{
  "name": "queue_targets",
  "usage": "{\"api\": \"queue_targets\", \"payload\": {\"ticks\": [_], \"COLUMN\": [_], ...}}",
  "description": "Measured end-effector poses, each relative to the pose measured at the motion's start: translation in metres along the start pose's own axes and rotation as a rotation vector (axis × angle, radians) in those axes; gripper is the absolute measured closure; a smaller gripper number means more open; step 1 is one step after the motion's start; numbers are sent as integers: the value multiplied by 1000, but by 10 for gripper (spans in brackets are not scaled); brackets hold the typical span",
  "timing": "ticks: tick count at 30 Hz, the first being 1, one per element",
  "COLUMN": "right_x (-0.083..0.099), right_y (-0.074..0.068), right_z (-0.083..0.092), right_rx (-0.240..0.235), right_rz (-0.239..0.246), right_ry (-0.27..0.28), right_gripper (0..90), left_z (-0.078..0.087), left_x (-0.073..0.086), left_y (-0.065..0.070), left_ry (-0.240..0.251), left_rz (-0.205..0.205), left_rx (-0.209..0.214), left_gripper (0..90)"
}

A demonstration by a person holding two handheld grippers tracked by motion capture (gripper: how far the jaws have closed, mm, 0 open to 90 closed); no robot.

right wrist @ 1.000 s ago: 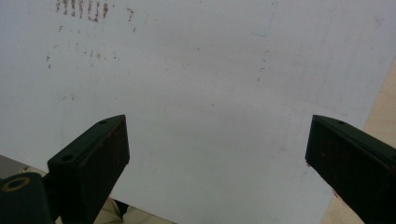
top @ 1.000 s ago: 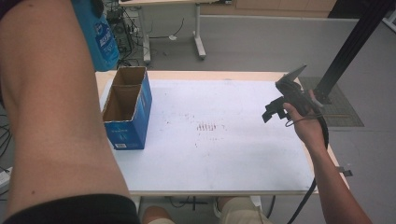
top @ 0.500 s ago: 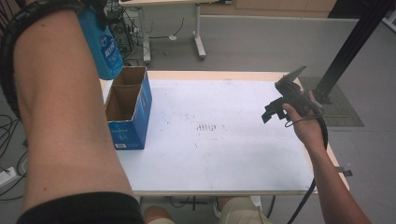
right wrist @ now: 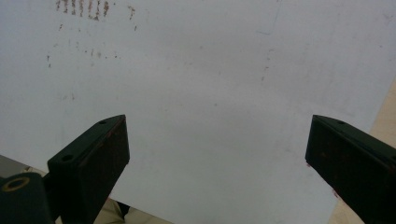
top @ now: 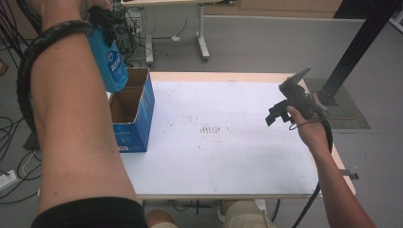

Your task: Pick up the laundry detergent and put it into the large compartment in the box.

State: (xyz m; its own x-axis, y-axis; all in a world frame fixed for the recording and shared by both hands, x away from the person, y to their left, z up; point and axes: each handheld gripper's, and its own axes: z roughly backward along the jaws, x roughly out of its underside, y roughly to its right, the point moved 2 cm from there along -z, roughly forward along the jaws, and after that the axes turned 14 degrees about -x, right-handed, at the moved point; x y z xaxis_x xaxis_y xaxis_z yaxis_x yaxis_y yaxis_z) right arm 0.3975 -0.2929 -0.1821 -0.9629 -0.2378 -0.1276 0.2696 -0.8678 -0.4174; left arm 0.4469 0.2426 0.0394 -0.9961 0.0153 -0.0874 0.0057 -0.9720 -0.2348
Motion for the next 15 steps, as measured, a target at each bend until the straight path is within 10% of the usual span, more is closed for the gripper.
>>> {"api": "queue_targets", "payload": {"ticks": [15], "right_x": [1], "right_y": [3], "right_z": [0], "right_rx": [1], "right_rz": [-8], "right_ry": [-2], "right_gripper": [61], "left_z": [-51], "left_x": [2], "left_y": [8], "left_ry": [-14], "left_rz": [-7], "left_rx": [-1], "left_gripper": [376]}}
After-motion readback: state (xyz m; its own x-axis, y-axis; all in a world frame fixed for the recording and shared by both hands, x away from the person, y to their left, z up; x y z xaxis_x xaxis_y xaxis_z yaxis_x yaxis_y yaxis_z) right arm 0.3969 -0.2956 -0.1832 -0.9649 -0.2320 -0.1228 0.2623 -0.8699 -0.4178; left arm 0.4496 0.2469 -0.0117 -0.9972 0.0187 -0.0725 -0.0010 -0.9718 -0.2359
